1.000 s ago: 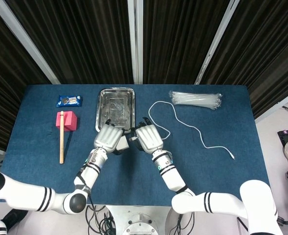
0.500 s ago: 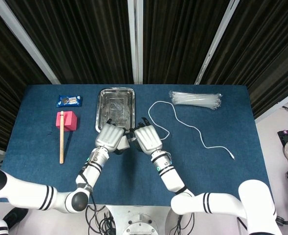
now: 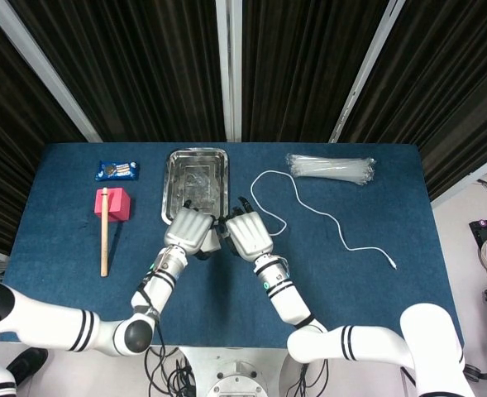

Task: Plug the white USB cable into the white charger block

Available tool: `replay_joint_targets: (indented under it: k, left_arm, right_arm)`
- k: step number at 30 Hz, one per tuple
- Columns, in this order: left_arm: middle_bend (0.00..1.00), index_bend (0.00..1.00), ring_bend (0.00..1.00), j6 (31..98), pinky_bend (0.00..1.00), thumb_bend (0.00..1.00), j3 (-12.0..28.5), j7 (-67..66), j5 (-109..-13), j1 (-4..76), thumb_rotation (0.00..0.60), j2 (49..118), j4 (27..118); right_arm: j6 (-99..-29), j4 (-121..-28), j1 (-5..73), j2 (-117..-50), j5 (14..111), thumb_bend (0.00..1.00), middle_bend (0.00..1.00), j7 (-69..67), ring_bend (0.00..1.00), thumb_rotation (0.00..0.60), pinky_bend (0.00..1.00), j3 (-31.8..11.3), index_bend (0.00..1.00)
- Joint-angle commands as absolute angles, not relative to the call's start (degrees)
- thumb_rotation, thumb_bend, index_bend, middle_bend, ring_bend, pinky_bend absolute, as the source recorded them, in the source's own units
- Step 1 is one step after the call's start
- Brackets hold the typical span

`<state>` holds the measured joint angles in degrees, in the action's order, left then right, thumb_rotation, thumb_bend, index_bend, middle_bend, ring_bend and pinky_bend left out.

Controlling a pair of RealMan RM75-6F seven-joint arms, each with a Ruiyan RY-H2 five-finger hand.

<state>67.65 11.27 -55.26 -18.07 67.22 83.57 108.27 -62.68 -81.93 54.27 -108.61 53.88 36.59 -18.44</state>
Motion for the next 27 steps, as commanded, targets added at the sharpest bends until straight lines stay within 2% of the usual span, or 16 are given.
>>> replay_joint_targets:
  k: [1,27]
  left_arm:
    - [0.50,0.49,0.35,67.4,0.16,0.26,11.4,-54.9,-17.9,67.4,0.519,83.6,108.2]
    - [0.50,0.49,0.35,65.2,0.16,0.26,11.5,-52.7,-16.0,69.1,0.519,83.6,105.8]
  right_arm:
    - [-62.6,-81.9,54.3,-108.6,53.8,0.44,0.51,36.6,0.29,0.600,0.08,-18.5,0.58]
    - [-60.6,-85.7,53.7,-106.3,50.6,0.43,0.49,34.5,0.27,0.600,0.01,-18.6,0.55]
